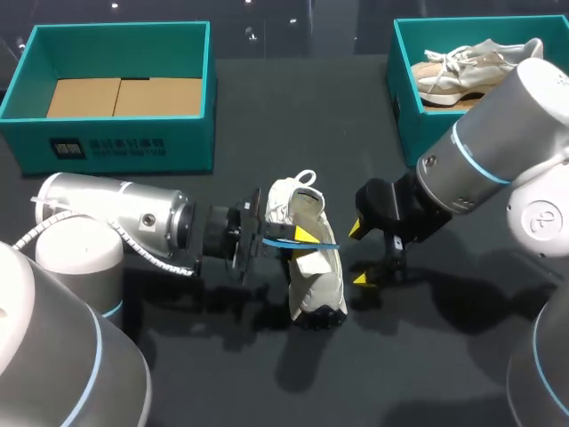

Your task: Take the shoe out of the shoebox, open the shoe tongue, remove and reinsert the insole, then place the shoe into the shoebox

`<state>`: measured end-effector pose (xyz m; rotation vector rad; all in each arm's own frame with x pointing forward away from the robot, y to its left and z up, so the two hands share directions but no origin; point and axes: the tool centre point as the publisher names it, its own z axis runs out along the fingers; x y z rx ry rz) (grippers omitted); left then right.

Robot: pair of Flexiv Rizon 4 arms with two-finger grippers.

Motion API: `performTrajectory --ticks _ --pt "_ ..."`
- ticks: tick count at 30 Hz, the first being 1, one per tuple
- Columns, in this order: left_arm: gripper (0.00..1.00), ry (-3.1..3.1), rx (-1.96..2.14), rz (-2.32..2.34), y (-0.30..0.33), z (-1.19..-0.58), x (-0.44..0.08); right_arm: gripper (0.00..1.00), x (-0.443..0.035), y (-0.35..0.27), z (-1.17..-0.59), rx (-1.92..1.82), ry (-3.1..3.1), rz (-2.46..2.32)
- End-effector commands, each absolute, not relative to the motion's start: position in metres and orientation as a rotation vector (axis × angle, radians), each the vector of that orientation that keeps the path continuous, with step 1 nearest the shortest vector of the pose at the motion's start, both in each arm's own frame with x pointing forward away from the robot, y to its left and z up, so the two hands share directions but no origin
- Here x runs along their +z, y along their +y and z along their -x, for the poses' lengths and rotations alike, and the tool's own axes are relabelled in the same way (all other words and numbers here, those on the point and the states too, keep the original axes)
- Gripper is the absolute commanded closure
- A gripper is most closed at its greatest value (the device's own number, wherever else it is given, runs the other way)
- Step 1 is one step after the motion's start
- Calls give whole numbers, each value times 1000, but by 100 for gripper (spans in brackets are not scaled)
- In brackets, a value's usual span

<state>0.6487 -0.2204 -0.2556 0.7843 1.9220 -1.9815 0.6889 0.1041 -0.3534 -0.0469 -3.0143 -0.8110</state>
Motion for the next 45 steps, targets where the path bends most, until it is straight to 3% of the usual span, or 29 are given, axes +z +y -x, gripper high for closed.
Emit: performTrajectory --ticks 1,45 --pt "100 1922 -1976 -777 -221 -646 -255 0 -355 107 -689 -813 -3006 57" --pt "100 1906 -1983 -457 -242 -649 -271 0 -356 106 -689 -822 -2984 87"
